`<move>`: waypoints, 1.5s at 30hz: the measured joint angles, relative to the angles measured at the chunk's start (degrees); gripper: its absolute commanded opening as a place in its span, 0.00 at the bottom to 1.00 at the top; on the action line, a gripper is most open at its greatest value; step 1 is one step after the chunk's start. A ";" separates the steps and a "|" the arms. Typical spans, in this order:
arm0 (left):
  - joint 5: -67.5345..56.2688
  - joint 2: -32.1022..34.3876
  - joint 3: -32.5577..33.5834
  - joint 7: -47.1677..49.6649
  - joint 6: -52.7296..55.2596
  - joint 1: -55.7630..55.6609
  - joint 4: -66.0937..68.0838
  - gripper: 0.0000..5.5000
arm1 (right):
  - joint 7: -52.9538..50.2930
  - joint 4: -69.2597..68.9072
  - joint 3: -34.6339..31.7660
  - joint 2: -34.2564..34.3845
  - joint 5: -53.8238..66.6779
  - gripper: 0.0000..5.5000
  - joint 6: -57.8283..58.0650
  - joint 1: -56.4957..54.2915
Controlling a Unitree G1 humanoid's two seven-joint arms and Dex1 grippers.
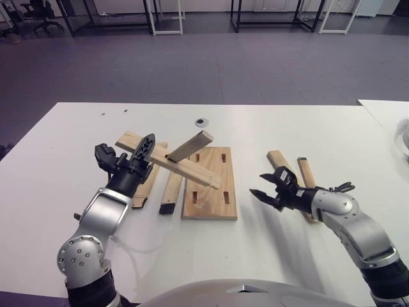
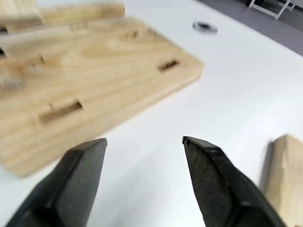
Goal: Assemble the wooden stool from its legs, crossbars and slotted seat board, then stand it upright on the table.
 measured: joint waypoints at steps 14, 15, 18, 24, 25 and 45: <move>18.93 8.75 -6.50 -3.90 -2.90 7.79 -10.10 0.19 | -3.83 8.27 8.21 10.27 -6.28 0.54 -1.92 -1.94; 17.41 10.19 -5.89 -3.42 -2.32 8.28 -10.93 0.19 | -3.86 8.49 8.27 10.98 -6.26 0.54 -1.87 -1.93; 16.75 12.71 -4.12 -2.96 -1.85 8.72 -11.48 0.19 | -3.81 8.89 8.77 12.45 -6.07 0.54 -2.03 -1.94; 20.52 11.75 -4.90 -1.49 -3.92 8.63 -11.26 0.19 | -3.62 9.05 8.82 13.40 -5.99 0.54 -1.97 -1.91; 21.69 11.53 -5.51 -1.42 -4.38 8.55 -11.31 0.19 | -3.58 9.05 8.84 13.45 -5.99 0.54 -1.94 -1.89; 52.26 13.43 -27.33 -1.05 -3.84 4.15 -15.20 0.19 | -4.93 8.84 8.49 14.74 -7.28 0.54 -3.53 -3.95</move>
